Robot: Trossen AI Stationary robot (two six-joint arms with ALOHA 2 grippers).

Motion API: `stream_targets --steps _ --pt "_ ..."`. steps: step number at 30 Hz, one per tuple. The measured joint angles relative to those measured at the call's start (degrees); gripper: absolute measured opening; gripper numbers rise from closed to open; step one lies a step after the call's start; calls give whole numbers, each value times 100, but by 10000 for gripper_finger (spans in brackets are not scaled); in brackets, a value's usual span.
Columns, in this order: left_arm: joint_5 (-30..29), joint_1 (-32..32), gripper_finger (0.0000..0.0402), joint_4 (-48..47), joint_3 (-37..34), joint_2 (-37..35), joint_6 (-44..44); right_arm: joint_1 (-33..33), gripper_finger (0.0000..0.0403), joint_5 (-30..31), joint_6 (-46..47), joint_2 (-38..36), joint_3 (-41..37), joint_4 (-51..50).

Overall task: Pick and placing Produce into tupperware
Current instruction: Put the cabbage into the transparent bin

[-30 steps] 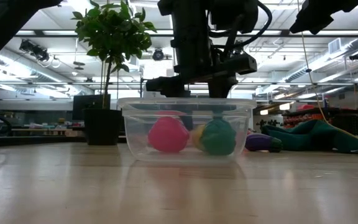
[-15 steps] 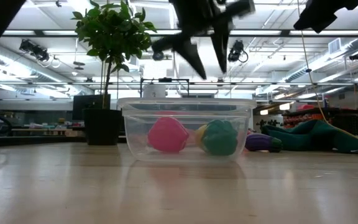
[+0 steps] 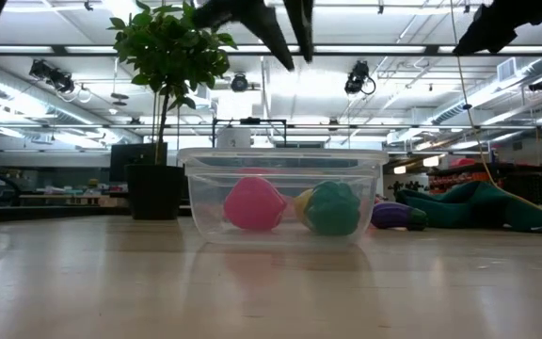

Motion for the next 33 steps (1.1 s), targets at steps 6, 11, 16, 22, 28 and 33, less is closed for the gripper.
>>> stream_targets --steps 6,11,16,22,28,33 --pt "-899 -595 68 -343 0 -380 -767 -614 77 -4 -296 9 -100 6" --pt "-1874 -1076 38 -707 0 -609 -727 -1360 77 -422 -609 6 -330 201" --pt "-2355 -1320 6 -1076 -111 -635 -595 -2096 77 -1072 -684 32 -805 864" --pt "-2852 -1437 6 -1447 -538 -743 -907 -2771 77 -1327 -435 96 -1014 1307" --pt "-3591 -1800 4 -883 -1889 -1412 -1505 -3258 77 -1589 -287 180 -941 1525" --pt "-3931 -2157 3 343 -3473 -2340 -1108 -3519 77 -1659 -9 248 -935 1617"
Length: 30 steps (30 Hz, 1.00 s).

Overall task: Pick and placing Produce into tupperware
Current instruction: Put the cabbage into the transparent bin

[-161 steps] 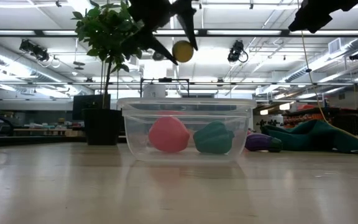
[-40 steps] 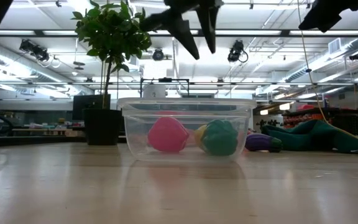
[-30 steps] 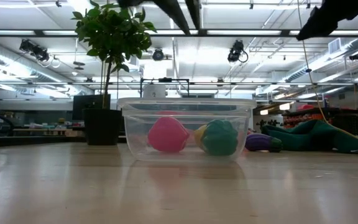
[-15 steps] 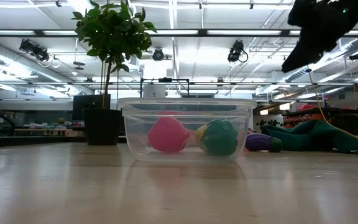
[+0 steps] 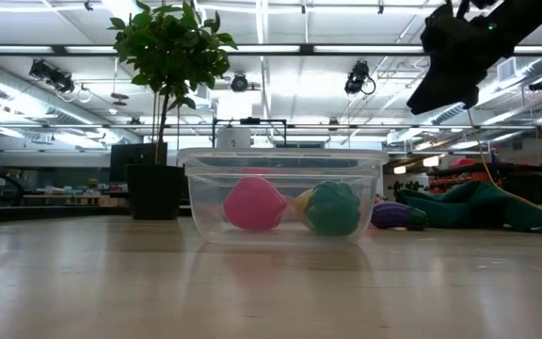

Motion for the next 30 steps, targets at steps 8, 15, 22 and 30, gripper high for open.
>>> stream_targets --steps 8,15,22,30 --pt "546 -8 1 3995 -2053 -950 2963 -536 77 11 475 270 0 -12" --pt "902 461 9 7009 -3100 -1115 5058 -881 77 -48 605 376 0 -69" --pt "1292 1103 6 7220 -3128 -1102 5415 -886 77 -303 694 388 0 -210" --pt "1300 1577 28 7235 -3128 -1102 4619 -1331 80 298 743 496 2 -552"
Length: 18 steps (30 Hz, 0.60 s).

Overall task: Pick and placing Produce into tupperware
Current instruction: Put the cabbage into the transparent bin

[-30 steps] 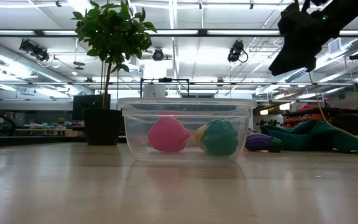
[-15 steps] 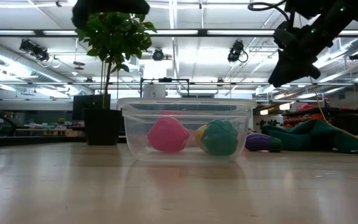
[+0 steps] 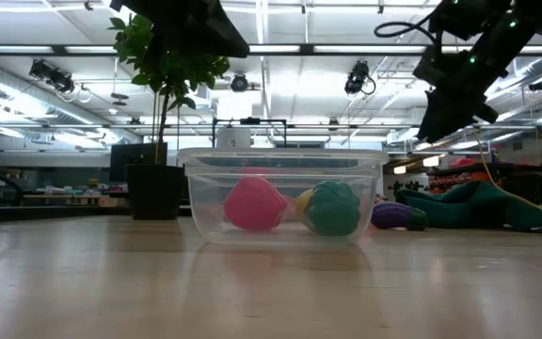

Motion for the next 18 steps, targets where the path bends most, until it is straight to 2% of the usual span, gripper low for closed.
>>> stream_targets --steps 4,8,13,18 --pt "50 39 47 1 0 0 -337 -406 98 67 -97 294 0 -65" --pt "241 83 50 33 2 4 -11 -912 128 180 -87 729 0 -59" --pt "980 266 32 321 2 9 391 -1427 165 335 -573 1269 0 318" --pt "1032 418 9 680 4 9 689 -1820 190 571 -556 1672 0 839"
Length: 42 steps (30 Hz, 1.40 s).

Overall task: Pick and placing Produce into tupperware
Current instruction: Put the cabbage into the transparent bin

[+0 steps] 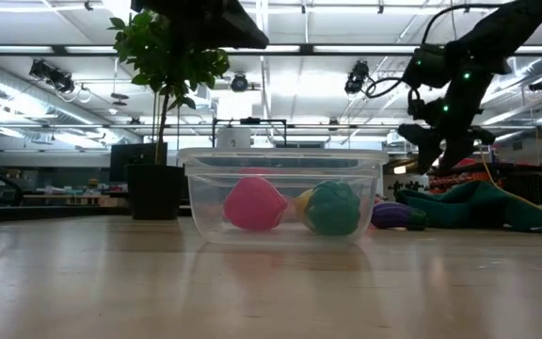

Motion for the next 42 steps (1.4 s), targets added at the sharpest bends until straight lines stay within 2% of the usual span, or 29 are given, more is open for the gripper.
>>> stream_targets --steps 5,9,13,18,24,27,31,34,37,42 --pt "-1 143 6 261 4 0 71 -406 202 18 -9 301 0 372" --pt "-2 190 25 273 4 0 71 -649 213 1 -44 484 0 421" --pt "1 187 38 274 4 0 74 -796 231 -300 -181 546 0 613" --pt "1 187 35 275 4 0 74 -895 265 -483 -329 550 31 878" --pt "2 187 18 273 4 0 71 -928 300 -671 -131 821 693 841" --pt "2 187 12 273 4 0 71 -953 299 -666 -191 1243 1552 298" --pt "2 187 9 273 4 0 74 -1204 286 -671 -123 2124 2979 -1251" --pt "2 187 14 271 4 0 74 -1317 280 -750 -80 2737 3744 -2247" --pt "4 187 23 271 4 0 76 -1337 283 -815 -37 3098 4116 -2709" --pt "7 187 25 271 4 0 87 -1426 294 -815 160 3383 4081 -2959"
